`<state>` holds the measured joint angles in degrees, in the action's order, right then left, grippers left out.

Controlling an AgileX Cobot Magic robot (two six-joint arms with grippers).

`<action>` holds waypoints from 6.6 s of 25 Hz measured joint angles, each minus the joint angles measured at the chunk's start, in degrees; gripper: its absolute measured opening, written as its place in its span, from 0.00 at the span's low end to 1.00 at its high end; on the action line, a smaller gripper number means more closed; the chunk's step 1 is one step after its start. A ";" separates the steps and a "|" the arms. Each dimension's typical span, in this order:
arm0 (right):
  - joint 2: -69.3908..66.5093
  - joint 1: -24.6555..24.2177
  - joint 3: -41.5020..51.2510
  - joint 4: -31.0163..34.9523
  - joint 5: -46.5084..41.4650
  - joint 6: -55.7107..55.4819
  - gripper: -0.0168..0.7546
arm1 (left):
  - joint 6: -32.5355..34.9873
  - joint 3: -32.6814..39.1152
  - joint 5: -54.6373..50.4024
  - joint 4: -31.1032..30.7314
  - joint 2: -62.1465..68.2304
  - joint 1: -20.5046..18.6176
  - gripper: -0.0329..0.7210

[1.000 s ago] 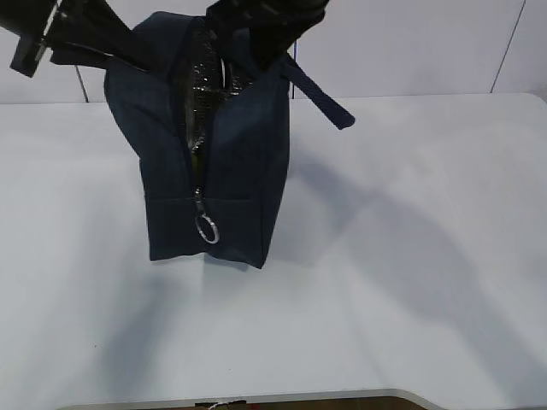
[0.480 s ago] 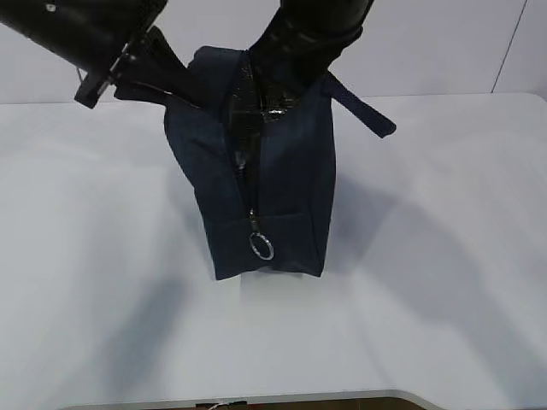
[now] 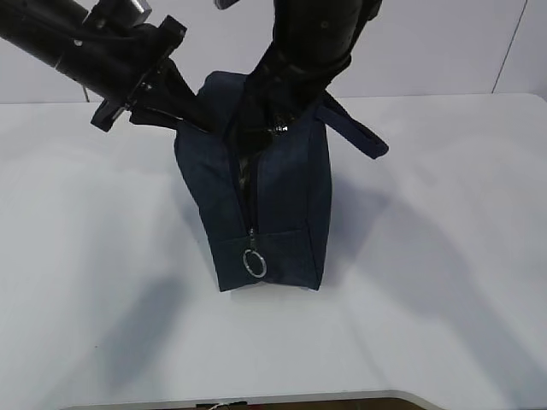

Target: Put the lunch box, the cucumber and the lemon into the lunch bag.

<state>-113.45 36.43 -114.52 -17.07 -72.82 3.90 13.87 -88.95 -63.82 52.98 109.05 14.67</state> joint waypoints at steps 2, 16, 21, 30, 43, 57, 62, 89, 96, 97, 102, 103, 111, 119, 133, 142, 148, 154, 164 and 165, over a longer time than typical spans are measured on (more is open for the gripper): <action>-0.42 0.00 0.00 -1.13 0.22 -0.66 0.04 | 0.16 0.00 0.40 0.00 0.00 0.00 0.04; -2.17 0.00 0.00 -2.14 0.91 -3.15 0.22 | 0.58 0.00 0.34 -3.90 0.00 0.05 0.04; -2.17 0.00 -0.10 -2.36 1.07 -3.15 0.40 | 0.58 0.00 -0.60 -4.09 0.00 0.05 0.06; -0.12 0.00 -0.19 -2.36 1.07 -3.90 0.45 | 0.17 0.00 -2.52 -2.99 0.00 0.05 0.44; 5.77 0.00 -0.19 -2.99 1.07 -6.22 0.61 | 0.05 -4.47 -5.10 1.19 0.00 0.05 0.51; 18.44 0.00 0.59 6.54 0.76 -7.09 0.61 | -0.58 -4.56 -5.32 -4.71 -3.58 0.05 0.50; 25.37 0.00 5.01 7.68 0.65 -7.17 0.61 | -3.42 -4.56 -6.31 -16.77 -9.14 0.05 0.46; 59.95 0.00 69.90 8.41 50.00 -7.17 0.60 | -6.01 1.79 -7.87 -25.92 -32.28 4.46 0.37; 59.62 0.00 82.63 10.77 72.48 -7.17 0.60 | -6.01 10.38 -7.87 -28.75 -35.44 7.37 0.37; 59.62 0.00 84.49 10.77 75.65 -7.17 0.60 | -6.01 11.39 -7.87 -28.86 -35.90 7.37 0.37; 59.62 0.00 90.38 10.77 85.82 -7.30 0.60 | -6.01 16.28 -7.87 -30.39 -37.99 7.37 0.37; 59.62 0.00 90.61 10.77 86.40 -7.30 0.60 | -6.01 16.85 -7.87 -30.67 -38.53 7.37 0.37; 56.62 0.00 91.12 9.63 89.36 -7.30 0.60 | -6.01 17.27 -7.87 -30.94 -40.62 7.37 0.37; 42.98 0.00 94.88 2.73 113.35 -9.84 0.60 | -6.01 17.27 -7.87 -29.05 -40.62 7.37 0.37; 18.61 0.00 95.25 2.58 134.14 -10.38 0.60 | -6.01 17.27 -7.87 -28.65 -40.62 7.37 0.37; 10.52 0.00 95.15 2.71 137.79 -10.51 0.60 | -6.01 17.27 -7.87 -28.56 -40.62 7.37 0.37; 8.01 0.00 94.94 3.24 138.05 -10.55 0.60 | -6.01 17.27 -7.87 -28.56 -40.62 7.37 0.37; 5.71 0.00 94.81 4.10 138.14 -11.55 0.60 | -6.01 17.27 -7.87 -28.56 -40.62 7.37 0.37; 4.85 0.00 90.61 4.10 138.39 -15.60 0.61 | -6.01 17.27 -7.87 -27.03 -40.62 7.37 0.37; 4.45 0.00 90.51 4.10 138.39 -15.89 0.61 | -6.01 17.27 -7.87 -27.03 -40.62 7.37 0.37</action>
<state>-109.00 36.43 -24.00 -12.97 65.57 -11.99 7.86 -71.68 -71.69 25.95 68.44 22.04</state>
